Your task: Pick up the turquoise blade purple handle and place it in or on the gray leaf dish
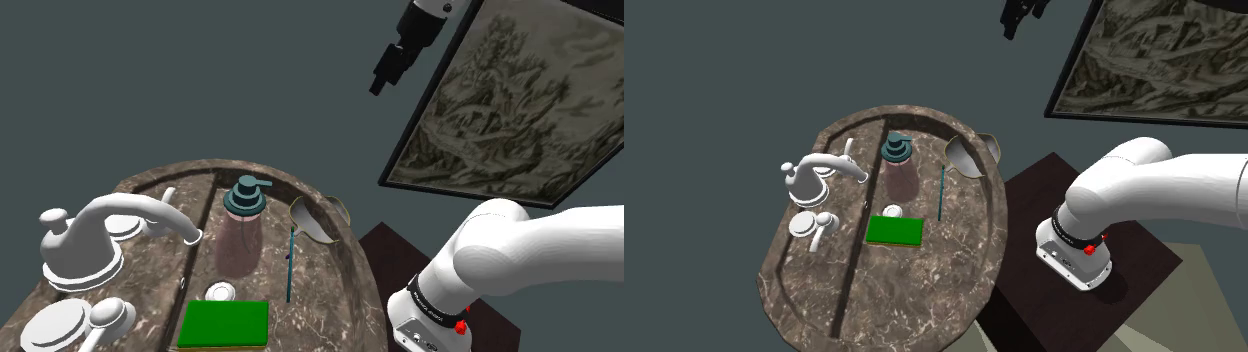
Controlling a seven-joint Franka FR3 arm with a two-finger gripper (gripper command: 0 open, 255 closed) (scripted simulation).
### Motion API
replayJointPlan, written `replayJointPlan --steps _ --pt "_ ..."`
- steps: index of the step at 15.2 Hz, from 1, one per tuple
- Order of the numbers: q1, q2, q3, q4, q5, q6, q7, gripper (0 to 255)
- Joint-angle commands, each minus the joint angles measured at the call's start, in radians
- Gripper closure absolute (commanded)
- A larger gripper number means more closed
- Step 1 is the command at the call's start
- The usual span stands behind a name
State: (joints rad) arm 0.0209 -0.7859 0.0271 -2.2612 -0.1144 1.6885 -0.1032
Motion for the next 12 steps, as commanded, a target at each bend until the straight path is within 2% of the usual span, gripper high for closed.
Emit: replayJointPlan --steps 1,12 --pt "0.000 0.000 0.000 0.000 0.000 0.000 0.000 0" --pt "0.020 -0.091 0.222 -0.284 0.117 0.109 0.339 0"
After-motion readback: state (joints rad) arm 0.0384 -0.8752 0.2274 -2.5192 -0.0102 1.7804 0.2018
